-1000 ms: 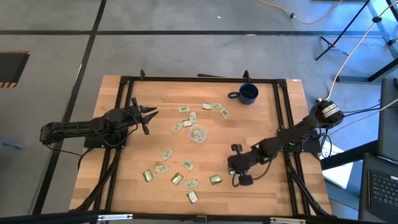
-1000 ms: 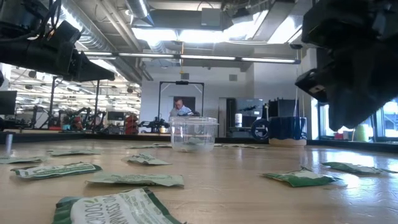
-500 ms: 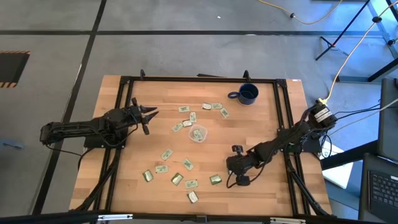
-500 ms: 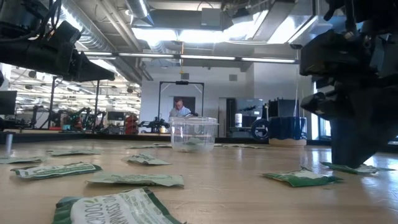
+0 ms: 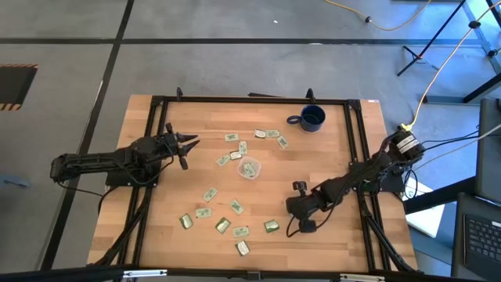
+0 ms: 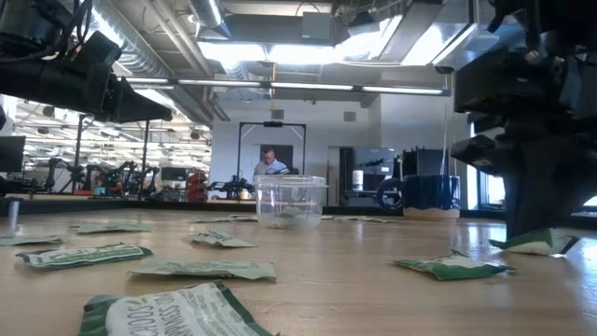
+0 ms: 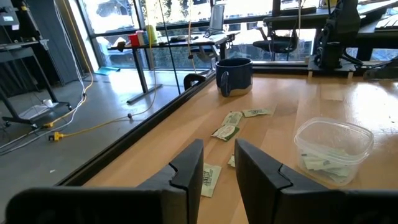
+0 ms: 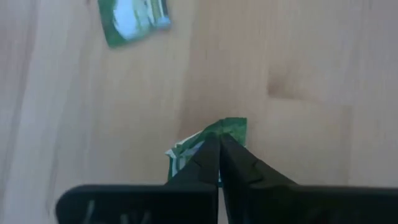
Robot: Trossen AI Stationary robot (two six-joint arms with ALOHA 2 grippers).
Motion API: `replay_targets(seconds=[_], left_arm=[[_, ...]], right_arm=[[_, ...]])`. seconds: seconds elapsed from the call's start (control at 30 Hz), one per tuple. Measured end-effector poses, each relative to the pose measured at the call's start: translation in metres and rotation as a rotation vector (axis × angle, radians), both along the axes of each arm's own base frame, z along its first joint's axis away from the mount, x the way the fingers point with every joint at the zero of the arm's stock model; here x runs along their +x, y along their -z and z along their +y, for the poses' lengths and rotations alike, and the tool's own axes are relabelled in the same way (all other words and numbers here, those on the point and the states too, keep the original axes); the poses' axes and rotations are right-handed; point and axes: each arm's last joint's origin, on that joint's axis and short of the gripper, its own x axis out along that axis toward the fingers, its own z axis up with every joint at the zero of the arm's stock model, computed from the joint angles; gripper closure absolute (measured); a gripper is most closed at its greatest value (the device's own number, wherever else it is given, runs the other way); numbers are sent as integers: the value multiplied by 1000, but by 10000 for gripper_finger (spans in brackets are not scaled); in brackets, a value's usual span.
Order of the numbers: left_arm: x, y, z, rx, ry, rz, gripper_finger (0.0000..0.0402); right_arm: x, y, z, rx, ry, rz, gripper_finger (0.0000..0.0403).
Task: Pick and place Stevia / Truvia into bins
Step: Put the green stevia packet into the container
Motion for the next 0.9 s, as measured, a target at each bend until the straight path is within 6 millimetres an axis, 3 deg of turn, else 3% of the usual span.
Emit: replay_targets(seconds=[0.23, 0.4, 0.67, 0.9], left_arm=[[0, 0, 0, -1, 1, 0, 316], [0, 0, 0, -2, 4, 0, 315], [0, 0, 0, 0, 4, 0, 315], [0, 0, 0, 0, 5, 1, 316]], right_arm=[[18, -36, -19, -158, -41, -159, 391], [46, -62, -43, -252, -76, -313, 396], [73, -78, -92, -342, -17, -505, 397], [91, -75, -117, -256, -23, -629, 397]])
